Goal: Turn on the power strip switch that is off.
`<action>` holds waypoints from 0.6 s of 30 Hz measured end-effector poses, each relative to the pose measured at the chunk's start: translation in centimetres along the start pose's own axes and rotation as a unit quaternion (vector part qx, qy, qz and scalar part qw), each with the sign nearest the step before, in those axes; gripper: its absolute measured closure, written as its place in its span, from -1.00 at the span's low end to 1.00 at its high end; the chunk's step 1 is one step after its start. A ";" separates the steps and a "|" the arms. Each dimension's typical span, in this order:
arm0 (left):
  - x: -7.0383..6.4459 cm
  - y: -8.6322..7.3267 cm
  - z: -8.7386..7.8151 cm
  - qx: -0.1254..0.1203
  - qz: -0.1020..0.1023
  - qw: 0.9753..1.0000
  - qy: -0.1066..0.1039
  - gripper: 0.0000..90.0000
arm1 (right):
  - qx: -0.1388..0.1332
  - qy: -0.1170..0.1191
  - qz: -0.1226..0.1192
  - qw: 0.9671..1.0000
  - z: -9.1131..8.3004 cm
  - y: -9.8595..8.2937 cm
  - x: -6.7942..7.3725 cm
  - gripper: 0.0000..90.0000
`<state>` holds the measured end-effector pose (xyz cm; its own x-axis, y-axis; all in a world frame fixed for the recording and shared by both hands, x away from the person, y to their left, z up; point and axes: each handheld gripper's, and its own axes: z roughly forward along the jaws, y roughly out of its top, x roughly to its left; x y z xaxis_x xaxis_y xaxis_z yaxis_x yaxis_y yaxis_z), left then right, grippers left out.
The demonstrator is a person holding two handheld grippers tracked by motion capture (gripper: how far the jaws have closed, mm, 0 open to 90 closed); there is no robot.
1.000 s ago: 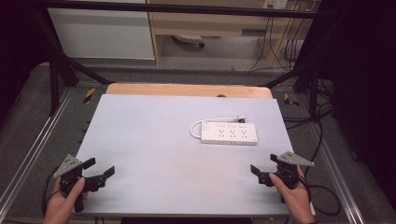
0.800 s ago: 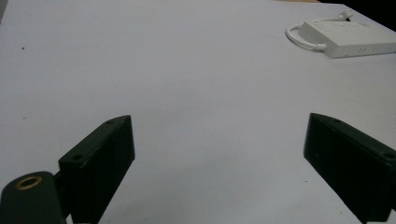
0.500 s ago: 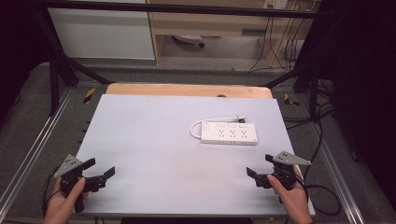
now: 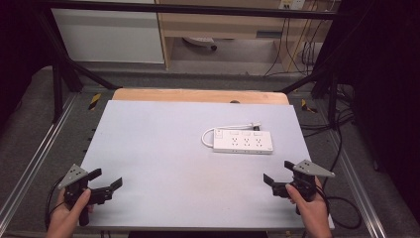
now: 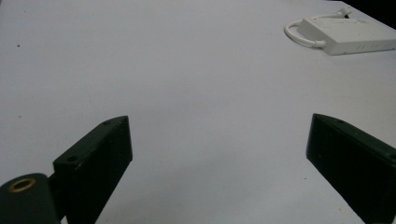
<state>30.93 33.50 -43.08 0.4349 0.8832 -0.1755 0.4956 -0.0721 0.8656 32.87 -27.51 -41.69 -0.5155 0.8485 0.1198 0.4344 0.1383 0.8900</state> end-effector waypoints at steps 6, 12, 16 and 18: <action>0.0 0.0 0.1 0.002 0.001 1.000 0.000 -0.85 | -0.012 -0.008 0.012 1.000 -0.2 0.4 -0.1 -0.93; -0.1 0.0 0.1 0.003 0.002 1.000 -0.001 -0.85 | -0.008 -0.005 0.021 1.000 -0.7 1.8 -0.3 -0.90; 0.0 -0.1 0.1 0.004 0.001 1.000 0.000 -0.85 | -0.005 -0.009 0.024 1.000 -0.8 2.4 -0.6 -0.91; -0.1 -0.1 0.1 0.005 0.001 1.000 -0.001 -0.85 | -0.004 -0.011 0.023 1.000 -0.7 2.6 -0.7 -0.91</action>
<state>30.97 33.40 -43.20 0.4366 0.8826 -0.1744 0.5020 -0.0781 0.8614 33.83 -28.12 -39.13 -0.4791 0.8647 0.1507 0.4507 0.0951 0.8876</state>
